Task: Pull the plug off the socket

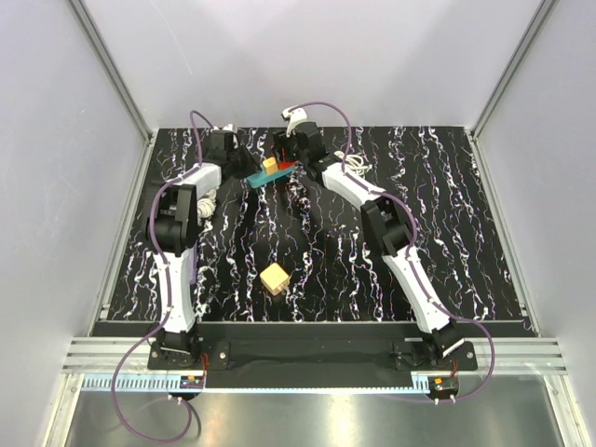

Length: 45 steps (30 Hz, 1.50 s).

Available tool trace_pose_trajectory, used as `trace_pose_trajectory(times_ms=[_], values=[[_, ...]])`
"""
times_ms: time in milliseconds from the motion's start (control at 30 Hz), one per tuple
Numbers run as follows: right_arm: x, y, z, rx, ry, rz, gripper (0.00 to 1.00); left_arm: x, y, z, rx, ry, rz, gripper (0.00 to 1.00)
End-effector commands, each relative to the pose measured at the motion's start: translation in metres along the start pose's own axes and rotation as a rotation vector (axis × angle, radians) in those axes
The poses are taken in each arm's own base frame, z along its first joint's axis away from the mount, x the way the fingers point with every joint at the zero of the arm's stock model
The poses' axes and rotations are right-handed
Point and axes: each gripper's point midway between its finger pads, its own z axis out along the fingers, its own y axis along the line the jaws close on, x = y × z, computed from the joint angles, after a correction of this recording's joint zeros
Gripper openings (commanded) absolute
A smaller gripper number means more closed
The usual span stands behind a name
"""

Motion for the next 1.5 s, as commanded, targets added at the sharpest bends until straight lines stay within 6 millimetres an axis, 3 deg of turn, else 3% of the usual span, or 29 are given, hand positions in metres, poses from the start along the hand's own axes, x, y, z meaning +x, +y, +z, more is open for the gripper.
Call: trace_pose_trajectory(times_ms=[0, 33, 133, 167, 233, 267, 300, 333, 600, 733, 933, 1067, 1133, 1200, 1267, 1300, 1333, 1400, 1433, 1467], values=[[-0.071, 0.022, -0.023, -0.092, -0.132, -0.067, 0.0, -0.03, -0.017, -0.05, 0.047, -0.064, 0.028, 0.27], [-0.072, 0.022, -0.024, -0.099, -0.132, -0.067, 0.0, -0.027, -0.017, -0.057, 0.046, -0.063, 0.033, 0.37], [-0.069, 0.022, -0.028, -0.11, -0.114, -0.066, 0.0, -0.031, -0.034, -0.079, 0.096, -0.072, 0.076, 0.51], [-0.062, 0.019, -0.029, -0.107, -0.097, -0.063, 0.0, -0.032, -0.043, -0.087, 0.131, -0.07, 0.099, 0.6], [-0.066, 0.021, -0.035, -0.129, -0.105, -0.106, 0.0, -0.025, -0.056, -0.092, 0.171, -0.055, 0.142, 0.67], [-0.054, 0.022, -0.036, -0.141, -0.082, -0.111, 0.0, -0.021, -0.063, -0.093, 0.193, -0.043, 0.19, 0.71], [-0.064, 0.024, -0.041, -0.148, -0.109, -0.121, 0.0, -0.021, -0.071, -0.093, 0.212, -0.044, 0.225, 0.72], [-0.053, 0.022, -0.042, -0.145, -0.089, -0.119, 0.0, -0.014, -0.083, -0.091, 0.231, -0.035, 0.268, 0.73], [-0.047, -0.002, -0.052, -0.173, -0.099, -0.088, 0.0, 0.016, -0.106, -0.073, 0.295, 0.005, 0.609, 0.59], [-0.045, -0.018, -0.055, -0.19, -0.091, -0.063, 0.0, 0.028, -0.095, -0.076, 0.253, 0.014, 0.671, 0.59], [-0.042, -0.012, -0.054, -0.238, -0.081, -0.065, 0.0, 0.03, -0.082, -0.073, 0.217, -0.006, 0.733, 0.49], [-0.042, -0.01, -0.056, -0.247, -0.071, -0.064, 0.01, 0.027, -0.082, -0.067, 0.215, -0.009, 0.737, 0.5], [-0.047, -0.007, -0.057, -0.257, -0.073, -0.041, 0.14, 0.025, -0.085, -0.067, 0.226, -0.02, 0.736, 0.52], [-0.05, -0.003, -0.059, -0.28, -0.069, -0.018, 0.38, 0.023, -0.087, -0.066, 0.237, -0.022, 0.731, 0.53], [-0.06, 0.0, -0.061, -0.286, -0.075, 0.001, 0.42, 0.023, -0.09, -0.065, 0.25, -0.023, 0.719, 0.53], [-0.065, 0.001, -0.063, -0.292, -0.082, 0.008, 0.53, 0.023, -0.089, -0.066, 0.251, -0.025, 0.711, 0.54], [-0.075, 0.004, -0.064, -0.309, -0.097, 0.007, 0.55, 0.024, -0.089, -0.066, 0.254, -0.026, 0.704, 0.54], [-0.071, 0.005, -0.061, -0.317, -0.067, 0.017, 0.61, 0.024, -0.092, -0.069, 0.276, -0.039, 0.688, 0.55], [-0.086, 0.004, -0.061, -0.321, -0.09, 0.013, 0.68, 0.024, -0.091, -0.071, 0.278, -0.04, 0.687, 0.56], [-0.084, 0.004, -0.061, -0.327, -0.072, 0.035, 0.7, 0.025, -0.09, -0.072, 0.277, -0.039, 0.687, 0.56]])
